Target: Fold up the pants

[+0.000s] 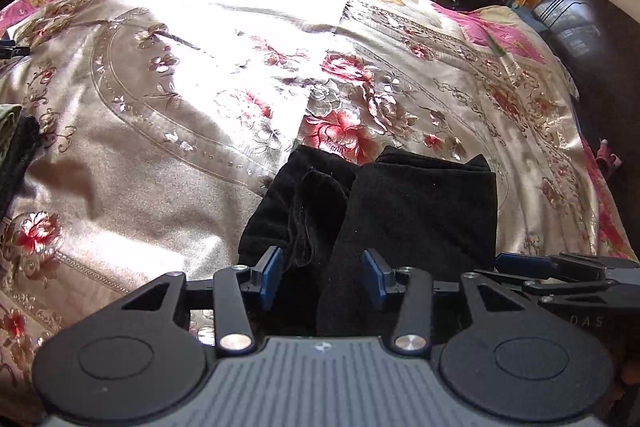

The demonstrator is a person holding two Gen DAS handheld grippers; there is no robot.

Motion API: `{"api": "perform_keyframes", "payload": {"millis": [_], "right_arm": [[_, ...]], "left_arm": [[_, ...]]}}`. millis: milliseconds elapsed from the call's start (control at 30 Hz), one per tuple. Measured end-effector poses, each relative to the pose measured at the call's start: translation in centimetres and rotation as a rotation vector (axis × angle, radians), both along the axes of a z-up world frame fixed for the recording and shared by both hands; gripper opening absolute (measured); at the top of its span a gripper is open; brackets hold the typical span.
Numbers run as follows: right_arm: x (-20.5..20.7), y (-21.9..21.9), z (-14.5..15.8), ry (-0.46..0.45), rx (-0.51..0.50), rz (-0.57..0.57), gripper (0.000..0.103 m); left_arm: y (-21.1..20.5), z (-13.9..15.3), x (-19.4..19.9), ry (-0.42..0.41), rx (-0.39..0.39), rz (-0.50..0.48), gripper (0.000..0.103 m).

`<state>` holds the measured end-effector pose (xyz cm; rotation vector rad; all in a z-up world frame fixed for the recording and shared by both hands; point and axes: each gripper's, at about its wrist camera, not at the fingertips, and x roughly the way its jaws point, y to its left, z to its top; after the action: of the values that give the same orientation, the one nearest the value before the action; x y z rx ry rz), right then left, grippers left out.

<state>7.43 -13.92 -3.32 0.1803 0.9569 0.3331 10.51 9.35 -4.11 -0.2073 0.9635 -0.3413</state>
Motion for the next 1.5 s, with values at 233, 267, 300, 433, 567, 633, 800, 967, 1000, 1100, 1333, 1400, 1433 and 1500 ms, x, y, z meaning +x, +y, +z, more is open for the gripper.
{"api": "perform_keyframes", "payload": {"millis": [233,267,300,433,567,633,800,967,1000,1100,1333,1400,1433,1500], "right_arm": [[-1.6,-1.1,-1.5,0.030,0.019,-0.032,0.067],[-1.7,-1.2,-1.8,0.036,0.023,-0.036,0.067],[-1.9,-1.3,-2.1,0.042,0.027,-0.039,0.067],[-2.4,-1.8,-2.7,0.055,0.044,-0.048,0.067],[-2.5,-2.1,-2.9,0.065,0.050,-0.054,0.067],[-2.6,-2.2,-2.8,0.066,0.051,-0.059,0.067],[-2.7,-2.5,-2.6,0.058,0.055,-0.062,0.067],[-2.9,-2.9,-2.3,0.049,0.058,-0.070,0.067],[-2.9,-2.9,-2.2,0.048,0.058,-0.071,0.067],[-2.9,-2.9,-1.9,0.042,0.057,-0.072,0.067],[-2.4,-2.4,-2.1,0.040,0.066,-0.063,0.068],[-2.2,-2.2,-2.4,0.051,0.069,-0.060,0.068],[-2.1,-2.1,-2.6,0.055,0.069,-0.058,0.068],[-1.9,-2.0,-3.2,0.065,0.076,-0.053,0.068]], "left_arm": [[-0.1,-1.8,4.1,0.075,-0.110,-0.180,0.058],[-0.3,-2.1,4.6,0.092,-0.115,-0.191,0.058],[-0.5,-2.3,4.9,0.105,-0.124,-0.196,0.058],[-2.2,-2.1,5.0,0.083,-0.082,-0.236,0.057],[-4.1,-3.0,5.2,0.107,0.019,-0.271,0.057],[-4.4,-3.2,5.3,0.098,0.027,-0.272,0.049],[-4.8,-1.8,4.2,0.039,0.018,-0.280,0.027],[-4.7,1.0,3.5,-0.024,-0.016,-0.271,0.025],[-4.6,1.5,3.4,-0.035,-0.026,-0.270,0.025],[-4.1,3.4,2.7,-0.094,-0.048,-0.246,0.025],[-0.9,4.4,2.9,-0.180,-0.014,-0.173,0.024],[0.3,2.9,3.7,-0.168,0.023,-0.148,0.025],[0.6,2.1,4.1,-0.161,0.046,-0.139,0.025],[1.7,-1.2,5.2,-0.101,0.087,-0.102,0.025]]}}
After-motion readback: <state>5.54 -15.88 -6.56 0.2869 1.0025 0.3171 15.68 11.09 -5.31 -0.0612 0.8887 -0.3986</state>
